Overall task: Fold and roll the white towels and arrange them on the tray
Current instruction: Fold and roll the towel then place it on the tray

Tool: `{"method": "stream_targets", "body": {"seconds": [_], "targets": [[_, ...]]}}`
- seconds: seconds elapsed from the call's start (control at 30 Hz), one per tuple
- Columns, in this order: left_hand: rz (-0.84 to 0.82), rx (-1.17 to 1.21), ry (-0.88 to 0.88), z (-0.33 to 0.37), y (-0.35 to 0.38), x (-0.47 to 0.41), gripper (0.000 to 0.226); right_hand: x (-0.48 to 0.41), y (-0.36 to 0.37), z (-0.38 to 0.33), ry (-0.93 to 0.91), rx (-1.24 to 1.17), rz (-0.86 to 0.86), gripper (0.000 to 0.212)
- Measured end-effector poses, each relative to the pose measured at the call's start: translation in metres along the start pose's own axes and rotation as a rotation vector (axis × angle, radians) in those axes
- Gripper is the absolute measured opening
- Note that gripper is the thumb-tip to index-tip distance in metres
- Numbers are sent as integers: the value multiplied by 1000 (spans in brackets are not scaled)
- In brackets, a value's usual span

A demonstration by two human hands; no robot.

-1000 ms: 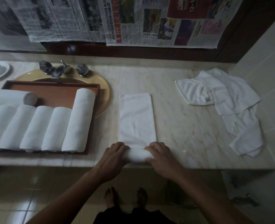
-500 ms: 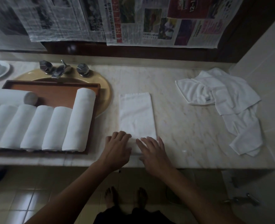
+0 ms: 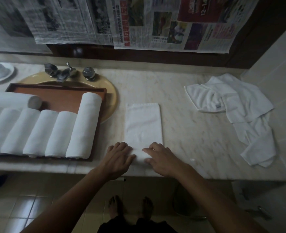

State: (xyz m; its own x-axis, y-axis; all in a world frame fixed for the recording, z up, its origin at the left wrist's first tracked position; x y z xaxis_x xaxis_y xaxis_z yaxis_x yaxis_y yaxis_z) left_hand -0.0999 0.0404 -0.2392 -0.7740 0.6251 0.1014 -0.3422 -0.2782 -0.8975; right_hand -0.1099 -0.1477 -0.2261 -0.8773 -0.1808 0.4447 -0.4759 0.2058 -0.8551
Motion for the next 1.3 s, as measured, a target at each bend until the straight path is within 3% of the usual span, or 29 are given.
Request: {"method": "stream_targets", "body": {"seconds": [0.2, 0.37, 0.5, 0.63, 0.7, 0.87, 1.13, 1.2, 1.3], "targets": [[120, -62, -29, 29, -11, 0, 58, -17, -5, 3, 66, -120, -47, 46], [-11, -181, 28, 52, 13, -10, 69, -30, -12, 15, 70, -298, 30, 31], [8, -194, 15, 42, 14, -21, 74, -43, -13, 22, 119, -351, 35, 39], [-9, -210, 22, 37, 10, -33, 68, -70, -35, 9, 80, -342, 203, 44], [-17, -207, 19, 34, 8, -37, 63, -92, -45, -6, 13, -276, 178, 47], [-27, -191, 18, 27, 7, -46, 61, -156, -34, -43, -172, 299, 25, 61], [-71, -167, 10, 17, 15, -50, 63, -190, -39, -47, -145, 210, 114, 62], [-72, -160, 5, 16, 14, -51, 63, -181, -49, -34, -85, 95, 264, 60], [-60, -157, 7, 16, 13, -51, 60, -170, -53, 11, 173, 55, 411, 56]]}}
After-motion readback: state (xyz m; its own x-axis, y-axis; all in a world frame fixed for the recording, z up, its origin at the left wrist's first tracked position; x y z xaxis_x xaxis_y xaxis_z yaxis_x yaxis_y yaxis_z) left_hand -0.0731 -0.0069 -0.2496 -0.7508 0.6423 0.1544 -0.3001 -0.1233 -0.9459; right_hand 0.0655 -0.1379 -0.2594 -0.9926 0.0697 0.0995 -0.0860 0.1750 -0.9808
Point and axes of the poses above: each hand's wrist, its own x-axis away from the middle knuckle, its own y-axis out of the palm, z = x × y, the point moved 6 cm from there along -x, towards the middle knuckle, and after that the axes turned 12 degrees about y, right-handed, at the moved point
